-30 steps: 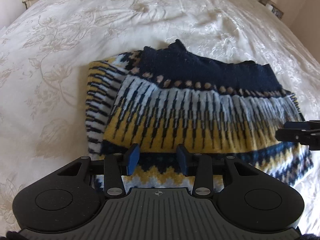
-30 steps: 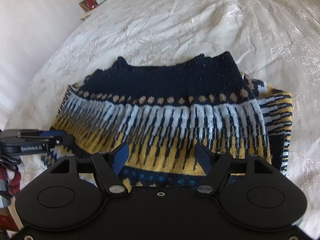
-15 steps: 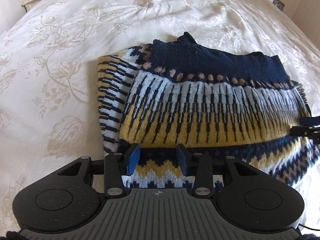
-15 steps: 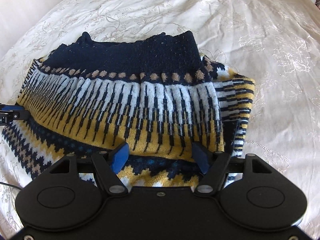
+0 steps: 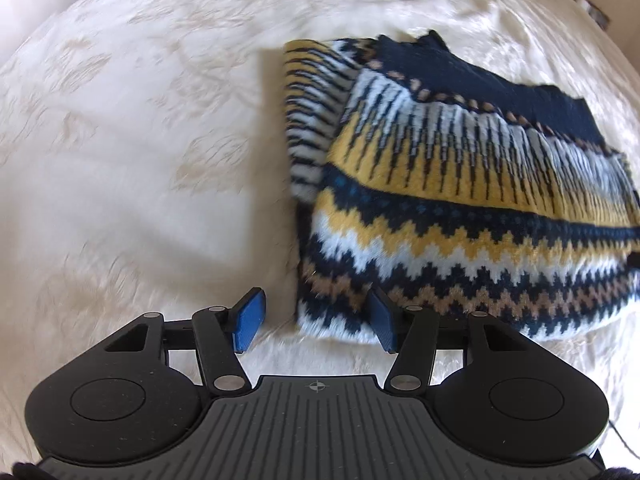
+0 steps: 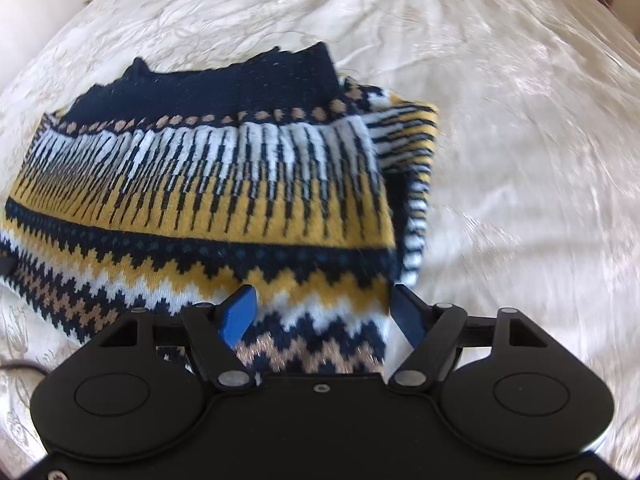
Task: Fold small clothes
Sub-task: 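Withdraw both open grippers from the half-folded sweater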
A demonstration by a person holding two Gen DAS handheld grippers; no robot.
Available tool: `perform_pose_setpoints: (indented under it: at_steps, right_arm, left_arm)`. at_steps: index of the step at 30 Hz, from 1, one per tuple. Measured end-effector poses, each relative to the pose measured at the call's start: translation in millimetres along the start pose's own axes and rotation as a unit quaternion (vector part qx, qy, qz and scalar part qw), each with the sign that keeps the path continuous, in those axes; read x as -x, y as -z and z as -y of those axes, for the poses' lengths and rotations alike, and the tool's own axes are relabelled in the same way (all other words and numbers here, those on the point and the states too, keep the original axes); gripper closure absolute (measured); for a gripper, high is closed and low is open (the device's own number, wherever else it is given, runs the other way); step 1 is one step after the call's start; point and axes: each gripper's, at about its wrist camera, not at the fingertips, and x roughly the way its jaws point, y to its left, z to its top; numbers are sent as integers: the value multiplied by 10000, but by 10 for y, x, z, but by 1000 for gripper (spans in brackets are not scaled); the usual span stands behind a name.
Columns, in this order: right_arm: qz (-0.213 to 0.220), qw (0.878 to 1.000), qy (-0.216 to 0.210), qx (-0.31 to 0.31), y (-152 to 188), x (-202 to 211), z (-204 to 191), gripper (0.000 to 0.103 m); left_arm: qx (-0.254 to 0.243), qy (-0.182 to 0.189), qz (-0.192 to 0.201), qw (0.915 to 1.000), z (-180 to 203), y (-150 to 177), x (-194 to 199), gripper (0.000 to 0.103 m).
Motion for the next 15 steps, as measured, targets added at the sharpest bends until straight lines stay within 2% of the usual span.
perform_pose_setpoints:
  at_steps: [2,5,12,15]
  right_arm:
    - [149,9999,-51,-57,92,116,18,26]
    - [237,9996,-81,108,233,203,-31,16]
    - [122,9997,-8,-211,345,87,-30,13]
    - [-34,9998,84,-178,346,-14,-11,7]
  left_arm:
    - [30,-5,41,10000,-10,70,82,49]
    - [-84,21,8,10000,46,196,176,48]
    - [-256,270,-82,9993,300,408,328,46]
    - [-308,328,-74,9990,407,462,398,45]
